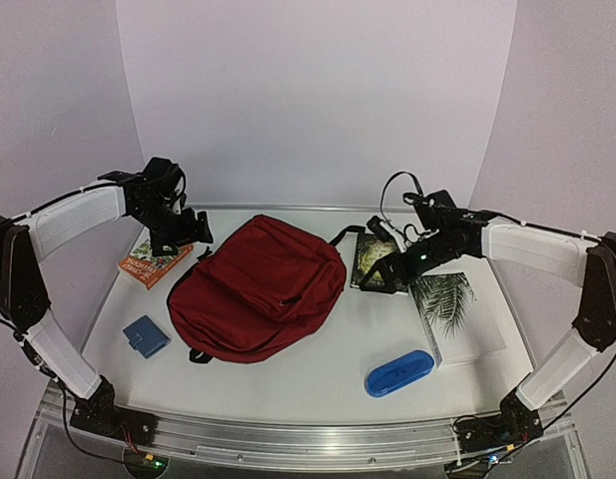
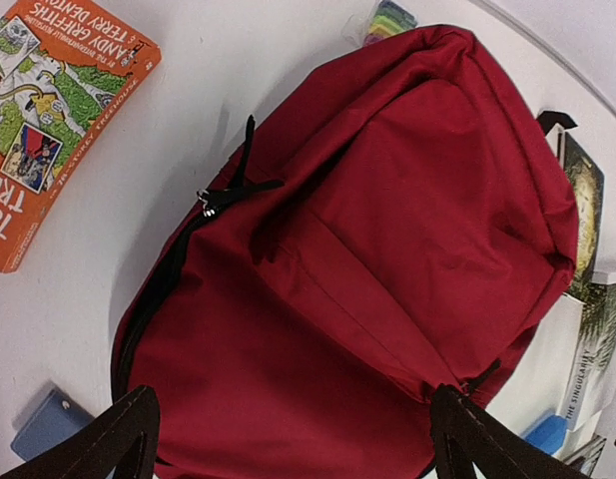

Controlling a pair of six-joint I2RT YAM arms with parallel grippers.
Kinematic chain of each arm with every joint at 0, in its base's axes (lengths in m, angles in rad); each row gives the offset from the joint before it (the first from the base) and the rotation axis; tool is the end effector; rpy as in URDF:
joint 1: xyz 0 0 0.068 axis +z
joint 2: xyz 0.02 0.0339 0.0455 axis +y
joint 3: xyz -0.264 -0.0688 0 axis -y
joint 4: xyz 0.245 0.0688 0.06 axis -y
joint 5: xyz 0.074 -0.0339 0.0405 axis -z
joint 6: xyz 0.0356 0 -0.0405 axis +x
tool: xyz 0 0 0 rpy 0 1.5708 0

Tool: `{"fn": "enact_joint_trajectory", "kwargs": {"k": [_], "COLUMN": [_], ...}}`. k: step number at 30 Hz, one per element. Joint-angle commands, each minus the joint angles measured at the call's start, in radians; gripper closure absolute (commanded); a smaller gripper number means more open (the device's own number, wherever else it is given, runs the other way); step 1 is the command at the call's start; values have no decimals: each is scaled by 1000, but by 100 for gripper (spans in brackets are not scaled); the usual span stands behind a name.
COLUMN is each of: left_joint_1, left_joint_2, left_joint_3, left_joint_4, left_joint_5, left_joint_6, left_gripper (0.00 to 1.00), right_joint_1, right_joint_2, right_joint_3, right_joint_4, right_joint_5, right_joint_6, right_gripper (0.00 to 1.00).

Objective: Pack the student bag
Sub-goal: Adjust the student bag at the center of the board.

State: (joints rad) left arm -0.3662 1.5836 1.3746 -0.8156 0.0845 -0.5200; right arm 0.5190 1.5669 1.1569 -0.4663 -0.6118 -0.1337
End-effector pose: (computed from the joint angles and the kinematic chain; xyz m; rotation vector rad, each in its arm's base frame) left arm 0.3092 -0.1218 0.2918 -0.1725 2.6470 -0.4198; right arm 0.2795 0.1832 0.2556 -1.0393 2.2067 0.9191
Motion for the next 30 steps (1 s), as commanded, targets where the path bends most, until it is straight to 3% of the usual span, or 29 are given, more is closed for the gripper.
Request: {"fn": "enact_joint_trajectory", "kwargs": {"k": [1, 9, 14, 25, 27, 30], "left_joint_1": [22, 28, 19, -278, -315, -290], "left_joint_2": [36, 31, 3, -52, -68, -153], "left_joint_3": [-48, -260, -349, -364, -349, -308], "left_joint_4": [59, 133, 184, 136, 127, 95], "left_joint_5": [27, 58, 194, 273, 268, 139], "left_joint_6": [70, 86, 119, 66, 50, 13], "left_gripper": [10, 16, 25, 42, 41, 20], "right_joint_1": [63, 148, 162, 161, 159, 153], "right_joint_2": [94, 276, 410, 553, 556, 534], "right_joint_3": [50, 107, 194, 367, 388, 384], "right_joint_4": [35, 94, 113, 111, 109, 109], "right_joint_5": [7, -6, -22, 49, 90, 168], "right_joint_6": [25, 47, 86, 99, 100, 107], "right_gripper": [2, 2, 2, 2, 2, 2]}}
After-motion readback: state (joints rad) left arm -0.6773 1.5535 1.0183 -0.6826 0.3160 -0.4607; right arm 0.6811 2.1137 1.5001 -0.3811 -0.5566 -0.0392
